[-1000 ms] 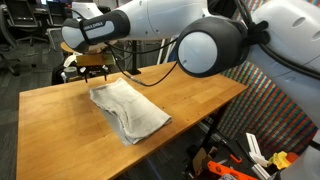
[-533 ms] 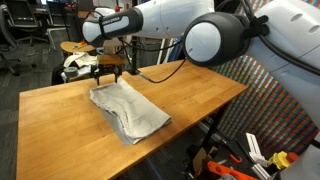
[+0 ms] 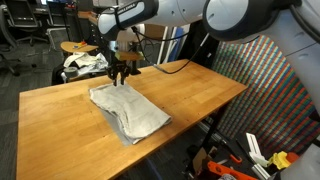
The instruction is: Fold the white towel in half from right to left
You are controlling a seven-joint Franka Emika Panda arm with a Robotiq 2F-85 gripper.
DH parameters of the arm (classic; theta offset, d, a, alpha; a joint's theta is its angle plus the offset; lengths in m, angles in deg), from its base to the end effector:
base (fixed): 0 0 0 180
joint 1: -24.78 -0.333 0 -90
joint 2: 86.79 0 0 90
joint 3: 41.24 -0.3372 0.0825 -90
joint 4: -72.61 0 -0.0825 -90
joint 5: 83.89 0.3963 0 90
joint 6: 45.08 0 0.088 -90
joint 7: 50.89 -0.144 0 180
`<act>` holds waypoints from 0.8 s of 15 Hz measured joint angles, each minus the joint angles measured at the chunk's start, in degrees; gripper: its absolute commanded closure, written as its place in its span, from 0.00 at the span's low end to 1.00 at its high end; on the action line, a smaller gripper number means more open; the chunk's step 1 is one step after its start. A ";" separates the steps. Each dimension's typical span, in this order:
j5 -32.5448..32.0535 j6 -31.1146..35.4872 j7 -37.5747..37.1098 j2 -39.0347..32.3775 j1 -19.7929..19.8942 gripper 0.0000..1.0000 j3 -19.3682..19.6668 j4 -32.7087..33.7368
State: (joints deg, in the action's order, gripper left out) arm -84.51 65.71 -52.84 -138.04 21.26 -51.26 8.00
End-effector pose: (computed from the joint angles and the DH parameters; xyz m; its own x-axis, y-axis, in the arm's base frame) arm 0.7693 0.1456 0.2365 0.9849 0.1514 -0.0839 0.1405 -0.9824 -0.1232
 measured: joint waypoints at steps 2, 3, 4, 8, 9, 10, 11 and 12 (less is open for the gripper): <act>1.02 -0.12 2.33 3.44 0.86 0.96 0.09 -5.24; 1.84 -0.13 3.41 5.14 1.17 0.97 0.09 -7.97; 2.56 -0.11 4.31 6.71 1.36 0.98 0.09 -10.62; 5.88 2.86 6.89 12.30 1.50 0.91 0.03 -21.83; 5.99 4.13 7.68 13.46 1.50 0.93 0.04 -24.57; 5.99 5.46 8.30 14.46 1.50 0.92 0.05 -27.01; 5.99 6.77 8.97 15.29 1.50 0.93 0.07 -29.19; 5.99 8.27 9.59 15.91 1.50 0.94 0.13 -31.12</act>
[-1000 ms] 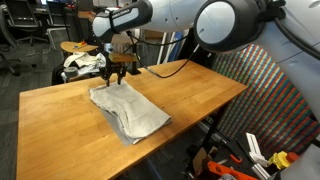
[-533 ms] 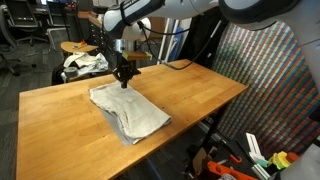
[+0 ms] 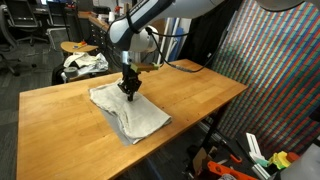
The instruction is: Fold the white towel in half from right to left
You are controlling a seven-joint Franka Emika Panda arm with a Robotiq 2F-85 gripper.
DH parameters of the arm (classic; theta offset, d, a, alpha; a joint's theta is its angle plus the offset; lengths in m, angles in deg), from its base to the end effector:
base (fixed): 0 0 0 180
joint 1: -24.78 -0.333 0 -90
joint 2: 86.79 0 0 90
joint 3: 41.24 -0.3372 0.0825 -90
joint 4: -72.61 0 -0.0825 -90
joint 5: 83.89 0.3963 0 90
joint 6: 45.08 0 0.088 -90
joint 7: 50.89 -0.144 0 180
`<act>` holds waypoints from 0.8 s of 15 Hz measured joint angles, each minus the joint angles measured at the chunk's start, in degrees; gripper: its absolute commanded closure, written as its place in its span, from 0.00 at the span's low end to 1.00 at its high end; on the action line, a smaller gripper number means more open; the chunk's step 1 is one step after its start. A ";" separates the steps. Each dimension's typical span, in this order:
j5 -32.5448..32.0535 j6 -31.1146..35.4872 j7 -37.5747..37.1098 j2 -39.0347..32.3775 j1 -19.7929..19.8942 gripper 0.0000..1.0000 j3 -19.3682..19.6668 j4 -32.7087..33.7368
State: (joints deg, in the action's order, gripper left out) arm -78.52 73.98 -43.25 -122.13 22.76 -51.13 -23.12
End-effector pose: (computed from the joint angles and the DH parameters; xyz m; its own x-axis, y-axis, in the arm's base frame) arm 0.6586 0.1380 0.2094 0.9438 0.2759 -0.1819 0.2403 -0.9508 -0.1955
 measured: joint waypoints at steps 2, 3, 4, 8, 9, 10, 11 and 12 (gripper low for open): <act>0.00 3.36 1.06 0.89 0.00 0.93 0.25 -3.23; 0.00 4.81 1.50 1.45 0.00 0.92 0.36 -4.34; 0.00 6.13 1.80 2.06 0.00 0.93 0.44 -5.45; 0.00 10.28 2.06 3.65 0.01 0.93 0.81 -8.46; 0.00 11.10 2.06 3.88 0.01 0.93 1.00 -8.90; 0.00 11.85 2.06 4.05 0.01 0.93 1.21 -9.25; 0.00 12.43 2.05 4.13 0.01 0.93 1.39 -9.43; 0.00 12.96 2.03 4.18 0.01 0.93 1.56 -9.58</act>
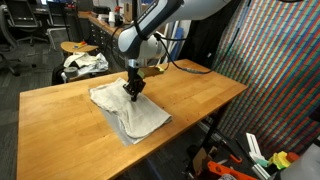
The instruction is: Fold the white towel in half from right to left
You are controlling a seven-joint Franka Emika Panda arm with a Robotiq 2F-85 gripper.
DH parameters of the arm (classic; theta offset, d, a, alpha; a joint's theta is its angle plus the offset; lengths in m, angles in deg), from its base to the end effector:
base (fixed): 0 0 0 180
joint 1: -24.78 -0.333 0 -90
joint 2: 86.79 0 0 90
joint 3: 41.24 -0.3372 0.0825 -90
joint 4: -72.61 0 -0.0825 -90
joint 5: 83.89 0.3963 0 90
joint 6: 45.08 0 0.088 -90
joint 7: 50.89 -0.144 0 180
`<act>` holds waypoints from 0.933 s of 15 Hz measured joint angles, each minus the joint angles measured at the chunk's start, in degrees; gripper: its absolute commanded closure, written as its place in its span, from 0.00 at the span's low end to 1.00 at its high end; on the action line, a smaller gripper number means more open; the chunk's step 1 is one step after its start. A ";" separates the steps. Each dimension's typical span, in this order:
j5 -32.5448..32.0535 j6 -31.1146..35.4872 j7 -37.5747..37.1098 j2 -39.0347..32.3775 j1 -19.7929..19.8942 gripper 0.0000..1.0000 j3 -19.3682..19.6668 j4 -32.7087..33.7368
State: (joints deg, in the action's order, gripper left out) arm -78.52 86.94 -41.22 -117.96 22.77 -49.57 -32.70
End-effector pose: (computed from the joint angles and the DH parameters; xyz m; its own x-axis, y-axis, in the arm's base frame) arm 0.6445 0.1184 0.2018 0.9623 0.2663 -0.0551 0.2557 -0.9550 -0.1506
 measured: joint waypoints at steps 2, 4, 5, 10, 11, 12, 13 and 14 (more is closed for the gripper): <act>0.00 0.39 -0.06 0.06 0.00 0.93 0.24 -0.10; 0.00 0.67 -0.11 0.06 0.00 0.93 0.50 -0.11; 0.00 0.82 -0.11 0.06 0.00 0.92 0.63 -0.11; 0.31 0.93 -0.11 0.45 0.55 0.47 0.94 -0.22; 0.59 0.90 -0.07 0.83 0.92 0.38 0.94 -0.38; 1.02 0.89 -0.03 1.55 1.39 0.31 0.93 -0.83; 1.71 0.83 0.10 2.52 1.87 0.24 0.91 -1.50; 2.15 0.81 0.22 3.81 2.35 0.16 0.91 -2.49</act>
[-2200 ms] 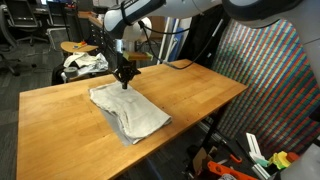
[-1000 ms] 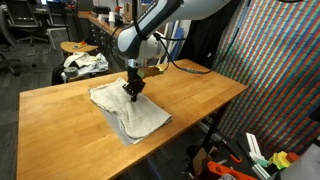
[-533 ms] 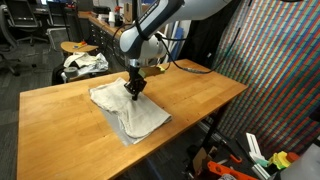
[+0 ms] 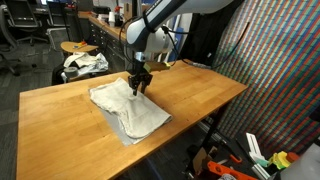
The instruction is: Fold the white towel in half from right to left
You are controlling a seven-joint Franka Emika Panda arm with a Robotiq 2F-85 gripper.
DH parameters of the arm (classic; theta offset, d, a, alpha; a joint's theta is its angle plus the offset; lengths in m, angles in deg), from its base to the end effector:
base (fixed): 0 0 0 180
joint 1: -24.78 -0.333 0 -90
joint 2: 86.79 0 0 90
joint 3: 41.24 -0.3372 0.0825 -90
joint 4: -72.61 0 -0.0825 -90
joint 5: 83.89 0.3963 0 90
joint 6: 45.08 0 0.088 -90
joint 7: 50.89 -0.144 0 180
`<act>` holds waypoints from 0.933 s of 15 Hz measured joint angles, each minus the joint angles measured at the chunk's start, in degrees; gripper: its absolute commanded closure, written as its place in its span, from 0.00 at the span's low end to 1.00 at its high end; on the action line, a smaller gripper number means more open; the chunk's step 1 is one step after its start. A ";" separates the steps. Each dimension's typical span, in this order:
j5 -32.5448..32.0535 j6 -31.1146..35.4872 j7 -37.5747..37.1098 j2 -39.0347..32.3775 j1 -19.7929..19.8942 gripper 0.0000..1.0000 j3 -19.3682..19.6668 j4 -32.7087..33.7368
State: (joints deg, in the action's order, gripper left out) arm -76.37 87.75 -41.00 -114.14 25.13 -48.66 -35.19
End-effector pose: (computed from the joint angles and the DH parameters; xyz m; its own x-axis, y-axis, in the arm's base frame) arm 0.6437 0.0828 0.2274 0.9812 0.1919 -0.0197 0.1865 -0.9698 -0.1570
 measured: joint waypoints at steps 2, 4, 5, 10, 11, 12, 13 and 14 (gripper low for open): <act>0.37 0.03 0.13 3.24 0.91 0.01 0.06 -2.75; 0.72 0.09 0.59 7.06 1.78 0.00 0.27 -6.38; 1.02 0.24 0.79 9.00 2.18 0.00 0.43 -8.30; 2.88 2.22 0.15 17.33 2.70 0.01 2.12 -15.76; 2.87 2.19 -0.50 18.52 2.69 0.01 2.38 -16.47; 2.87 2.17 -0.96 19.48 2.68 0.00 2.54 -16.99; 2.87 2.16 -1.23 20.13 2.68 0.00 2.60 -17.40; 2.87 2.16 -1.46 20.43 2.67 0.00 2.60 -17.63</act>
State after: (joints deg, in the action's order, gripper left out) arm -73.50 89.92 -42.45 -93.71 27.80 -46.06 -52.82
